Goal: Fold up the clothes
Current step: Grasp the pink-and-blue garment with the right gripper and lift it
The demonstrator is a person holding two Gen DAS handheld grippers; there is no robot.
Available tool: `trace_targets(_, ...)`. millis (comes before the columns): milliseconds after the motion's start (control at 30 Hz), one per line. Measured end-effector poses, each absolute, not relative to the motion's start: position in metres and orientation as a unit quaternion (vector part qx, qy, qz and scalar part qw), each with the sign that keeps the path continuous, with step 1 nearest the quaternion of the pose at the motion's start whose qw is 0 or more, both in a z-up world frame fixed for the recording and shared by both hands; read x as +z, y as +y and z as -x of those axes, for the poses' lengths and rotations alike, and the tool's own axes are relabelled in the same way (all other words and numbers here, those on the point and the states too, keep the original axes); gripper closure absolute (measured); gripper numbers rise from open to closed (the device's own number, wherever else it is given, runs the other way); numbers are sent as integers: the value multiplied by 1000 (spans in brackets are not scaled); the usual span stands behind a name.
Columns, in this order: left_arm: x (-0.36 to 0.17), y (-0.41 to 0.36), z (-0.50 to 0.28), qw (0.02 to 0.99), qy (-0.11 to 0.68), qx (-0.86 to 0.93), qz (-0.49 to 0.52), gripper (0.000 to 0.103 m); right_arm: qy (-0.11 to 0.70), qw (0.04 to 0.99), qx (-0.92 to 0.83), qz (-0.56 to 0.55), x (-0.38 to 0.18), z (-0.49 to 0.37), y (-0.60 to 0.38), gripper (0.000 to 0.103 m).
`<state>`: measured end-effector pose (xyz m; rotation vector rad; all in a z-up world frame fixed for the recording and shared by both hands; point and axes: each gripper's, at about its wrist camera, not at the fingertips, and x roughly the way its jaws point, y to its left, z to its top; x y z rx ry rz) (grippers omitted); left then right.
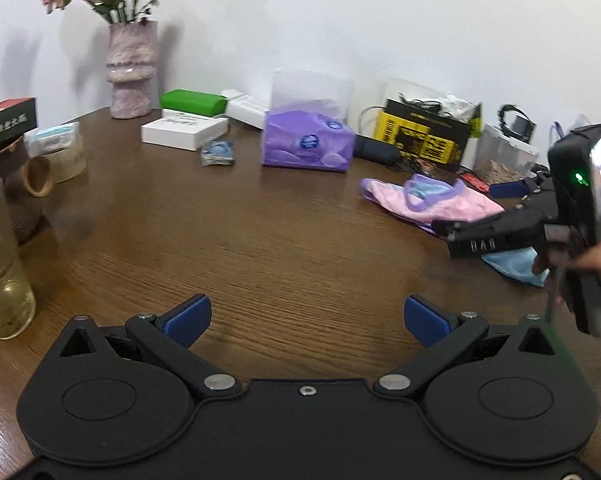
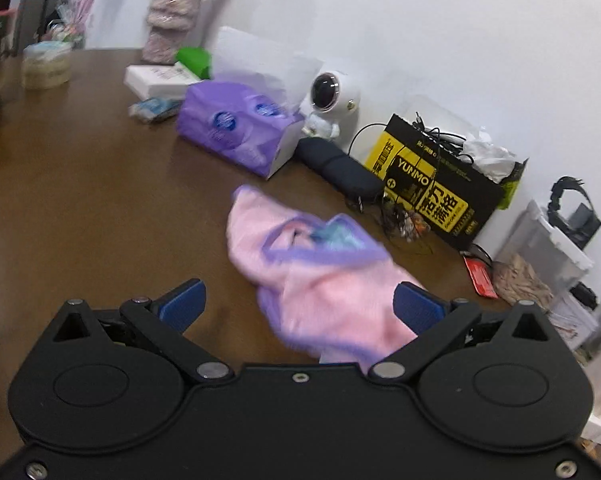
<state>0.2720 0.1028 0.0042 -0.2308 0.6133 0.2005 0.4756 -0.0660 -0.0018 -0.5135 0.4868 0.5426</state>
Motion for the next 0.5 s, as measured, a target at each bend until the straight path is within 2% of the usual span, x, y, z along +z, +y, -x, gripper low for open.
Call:
trace_targets(33, 3, 107, -272, 939, 304, 104, 120, 0, 250, 901, 261, 241, -5, -488, -63, 5)
trace_targets(100, 2, 113, -274, 934, 313, 111, 129, 0, 272, 899, 257, 225, -10, -504, -63, 55)
trace_targets(133, 3, 115, -273, 934, 313, 111, 133, 0, 287, 900, 253, 208, -12, -508, -67, 91)
trace_targets(167, 3, 116, -271, 934, 311, 111, 136, 0, 289, 903, 251, 196, -11, -507, -71, 96)
trace_targets(300, 9, 111, -261, 941, 295, 85, 141, 0, 268, 913, 269, 152, 6, -467, -107, 96)
trace_targets(500, 11, 66, -240, 955, 274, -12, 113, 0, 268, 928, 259, 1, 35, -331, -221, 96)
